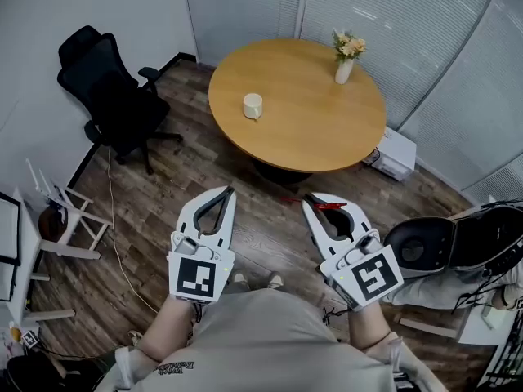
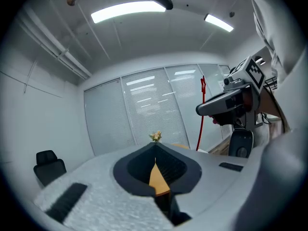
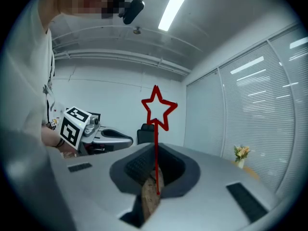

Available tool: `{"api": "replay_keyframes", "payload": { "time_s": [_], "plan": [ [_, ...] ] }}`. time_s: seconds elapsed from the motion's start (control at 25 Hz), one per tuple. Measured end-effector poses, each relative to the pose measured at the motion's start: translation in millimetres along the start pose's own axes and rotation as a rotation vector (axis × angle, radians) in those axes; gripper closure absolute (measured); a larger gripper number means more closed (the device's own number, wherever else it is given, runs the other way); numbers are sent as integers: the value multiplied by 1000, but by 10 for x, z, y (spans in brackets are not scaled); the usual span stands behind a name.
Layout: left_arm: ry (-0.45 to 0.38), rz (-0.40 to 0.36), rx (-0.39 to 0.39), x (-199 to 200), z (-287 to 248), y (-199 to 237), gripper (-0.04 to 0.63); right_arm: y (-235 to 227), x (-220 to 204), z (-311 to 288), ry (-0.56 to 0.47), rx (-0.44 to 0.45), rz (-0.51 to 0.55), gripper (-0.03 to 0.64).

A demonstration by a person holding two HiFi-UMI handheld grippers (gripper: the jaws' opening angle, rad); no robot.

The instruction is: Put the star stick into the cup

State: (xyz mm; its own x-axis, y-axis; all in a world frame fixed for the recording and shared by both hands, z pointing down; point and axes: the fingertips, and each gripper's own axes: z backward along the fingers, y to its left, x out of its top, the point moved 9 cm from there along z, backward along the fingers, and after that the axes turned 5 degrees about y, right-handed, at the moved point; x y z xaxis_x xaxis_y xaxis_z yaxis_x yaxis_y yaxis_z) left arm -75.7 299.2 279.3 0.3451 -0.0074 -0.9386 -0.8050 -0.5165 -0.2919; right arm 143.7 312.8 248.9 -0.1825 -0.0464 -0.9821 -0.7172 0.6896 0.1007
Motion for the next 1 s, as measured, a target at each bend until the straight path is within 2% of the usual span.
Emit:
{"api": "replay_keyframes", "payload": {
  "time_s": [0.16,0.36,0.6,0.76,1.0],
  "plan": [
    [-2,-1,-11,5,-39,-94,574,-38,-53,55,-6,-3,-5,581],
    [18,-22,6,-2,-49,-175,574,-97,-99,90,-5,6,-14,581],
    [40,-11,20,-4,-151,-315,574,-278,-217,133,-2,19,-28,581],
    [61,-41,31,-30,-275,-389,574,-431,-298,150,-9,26,-35,581],
    [52,-29,61,107,-413,-476,574,-578,-318,145,-23,62,-34,581]
  ]
}}
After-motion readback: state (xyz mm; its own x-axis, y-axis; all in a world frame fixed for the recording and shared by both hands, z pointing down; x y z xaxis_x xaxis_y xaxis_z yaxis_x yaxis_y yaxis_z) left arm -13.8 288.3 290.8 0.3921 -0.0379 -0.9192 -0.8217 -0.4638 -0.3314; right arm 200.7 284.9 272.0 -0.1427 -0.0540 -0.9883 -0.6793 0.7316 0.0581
